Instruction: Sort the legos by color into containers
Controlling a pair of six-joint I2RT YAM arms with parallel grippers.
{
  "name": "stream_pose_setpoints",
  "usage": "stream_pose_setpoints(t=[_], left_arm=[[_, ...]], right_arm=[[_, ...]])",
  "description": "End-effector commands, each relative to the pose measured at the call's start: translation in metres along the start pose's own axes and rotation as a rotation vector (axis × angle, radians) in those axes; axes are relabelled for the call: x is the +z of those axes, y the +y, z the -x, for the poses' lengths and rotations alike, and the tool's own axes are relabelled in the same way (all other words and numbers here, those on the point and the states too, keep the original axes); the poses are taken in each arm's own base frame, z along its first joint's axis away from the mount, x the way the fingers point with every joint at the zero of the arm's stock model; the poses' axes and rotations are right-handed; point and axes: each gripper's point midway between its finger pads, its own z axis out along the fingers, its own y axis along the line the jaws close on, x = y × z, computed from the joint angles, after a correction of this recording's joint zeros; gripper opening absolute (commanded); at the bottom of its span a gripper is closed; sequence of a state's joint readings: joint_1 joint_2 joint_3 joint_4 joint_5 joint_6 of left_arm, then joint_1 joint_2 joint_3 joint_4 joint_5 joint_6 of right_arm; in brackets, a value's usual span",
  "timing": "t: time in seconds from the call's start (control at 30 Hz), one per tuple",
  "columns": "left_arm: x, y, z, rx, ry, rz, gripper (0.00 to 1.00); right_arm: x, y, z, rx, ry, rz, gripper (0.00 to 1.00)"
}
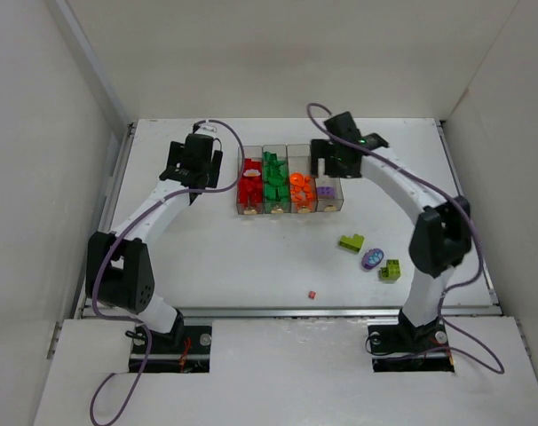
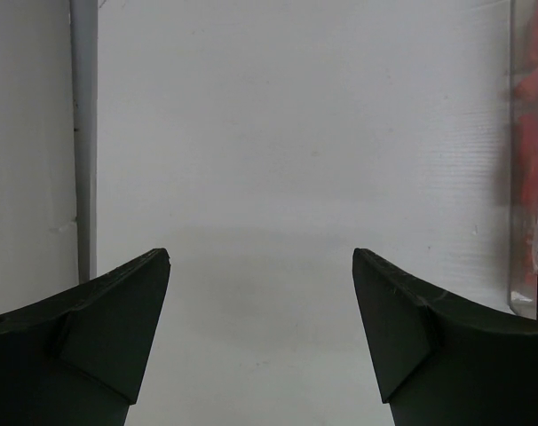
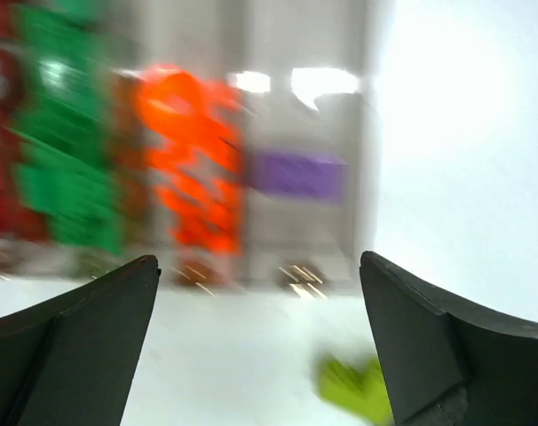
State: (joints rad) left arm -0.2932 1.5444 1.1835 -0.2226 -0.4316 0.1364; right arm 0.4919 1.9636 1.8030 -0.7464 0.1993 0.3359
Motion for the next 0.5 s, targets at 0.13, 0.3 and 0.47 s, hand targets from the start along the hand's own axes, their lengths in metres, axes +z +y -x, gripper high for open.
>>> stream_pose_setpoints(t=[0.13, 0.3, 0.47], left_arm=[[-0.015, 0.007, 0.015, -0.017, -0.066, -0.012, 0.82], [-0.015, 0.003, 0.015, -0.016, -0.068, -0.032, 0.82], [-0.017, 0.003, 0.018, -0.020, -0.077, -0.041, 0.82]], right_arm=[[-0.034, -0.079, -0.130, 0.158, 0.252, -0.102, 1.00], [-0.034, -0.093, -0.179, 0.213, 0.320, -0.139, 1.00], [-0.024, -0.093, -0.191, 0.258, 0.325, -0.129, 1.00]])
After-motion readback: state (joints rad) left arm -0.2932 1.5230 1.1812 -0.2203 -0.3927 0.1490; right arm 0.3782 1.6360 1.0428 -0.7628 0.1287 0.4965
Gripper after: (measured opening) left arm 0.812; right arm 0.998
